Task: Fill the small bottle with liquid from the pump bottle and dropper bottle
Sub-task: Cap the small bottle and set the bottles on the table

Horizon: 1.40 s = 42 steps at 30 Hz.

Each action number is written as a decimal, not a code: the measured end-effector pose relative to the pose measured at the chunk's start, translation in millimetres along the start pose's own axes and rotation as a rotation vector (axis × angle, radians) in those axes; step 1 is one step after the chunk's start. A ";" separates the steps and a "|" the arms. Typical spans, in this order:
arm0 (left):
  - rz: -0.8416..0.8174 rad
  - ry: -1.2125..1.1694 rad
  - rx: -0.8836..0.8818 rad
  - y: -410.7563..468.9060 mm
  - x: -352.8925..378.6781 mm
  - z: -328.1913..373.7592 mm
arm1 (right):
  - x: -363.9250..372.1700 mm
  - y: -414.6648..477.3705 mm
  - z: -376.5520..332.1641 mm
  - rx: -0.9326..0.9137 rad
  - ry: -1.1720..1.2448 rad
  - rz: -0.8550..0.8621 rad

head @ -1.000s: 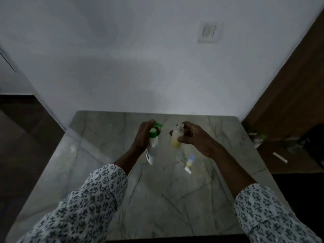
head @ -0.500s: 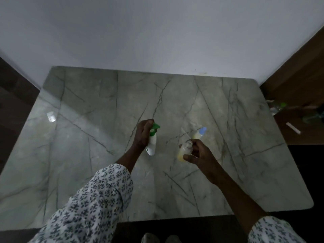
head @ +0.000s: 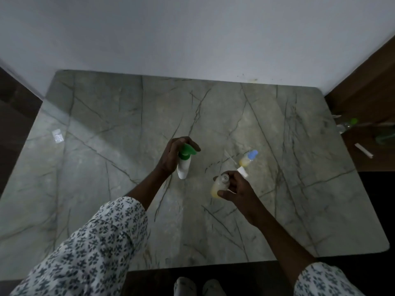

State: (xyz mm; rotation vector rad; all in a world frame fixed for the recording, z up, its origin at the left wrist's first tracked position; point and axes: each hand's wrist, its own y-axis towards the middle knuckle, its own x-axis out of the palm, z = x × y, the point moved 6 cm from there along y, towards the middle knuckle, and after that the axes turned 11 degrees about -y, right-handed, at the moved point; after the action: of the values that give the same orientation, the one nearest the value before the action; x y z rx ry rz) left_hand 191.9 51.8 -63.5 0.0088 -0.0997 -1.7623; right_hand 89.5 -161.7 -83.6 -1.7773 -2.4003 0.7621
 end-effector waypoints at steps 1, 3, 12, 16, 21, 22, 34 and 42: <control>0.026 0.005 0.012 -1.4 -1.2 3.5 | 0.3 1.4 -1.8 -0.003 0.008 0.005; 0.165 0.047 0.072 -10.4 -12.9 13.1 | 1.5 4.1 -3.8 -0.005 0.015 0.006; 0.209 0.420 0.283 -93.0 27.5 90.8 | -1.1 8.0 -37.7 -0.031 0.079 0.085; -0.006 0.464 -0.001 -86.4 76.3 57.4 | -4.9 9.9 -57.5 -0.066 0.100 0.086; 0.176 0.350 -0.137 -70.4 88.9 47.5 | -13.1 8.3 -64.9 -0.056 0.098 0.095; 0.196 0.309 -0.140 -69.6 90.3 46.9 | -12.8 7.1 -63.0 -0.053 0.115 0.090; 0.327 0.345 -0.241 -101.7 74.7 20.1 | -77.8 7.4 32.1 0.175 -0.520 0.587; 0.293 0.350 -0.267 -113.4 77.1 20.3 | -68.6 46.3 52.0 0.106 -0.838 0.454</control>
State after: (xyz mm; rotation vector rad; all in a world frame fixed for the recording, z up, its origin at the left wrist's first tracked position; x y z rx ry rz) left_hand 64.8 -1.0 -47.6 0.1037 0.3718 -1.4462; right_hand 136.0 -232.6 -132.2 -2.3070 -2.2413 1.9782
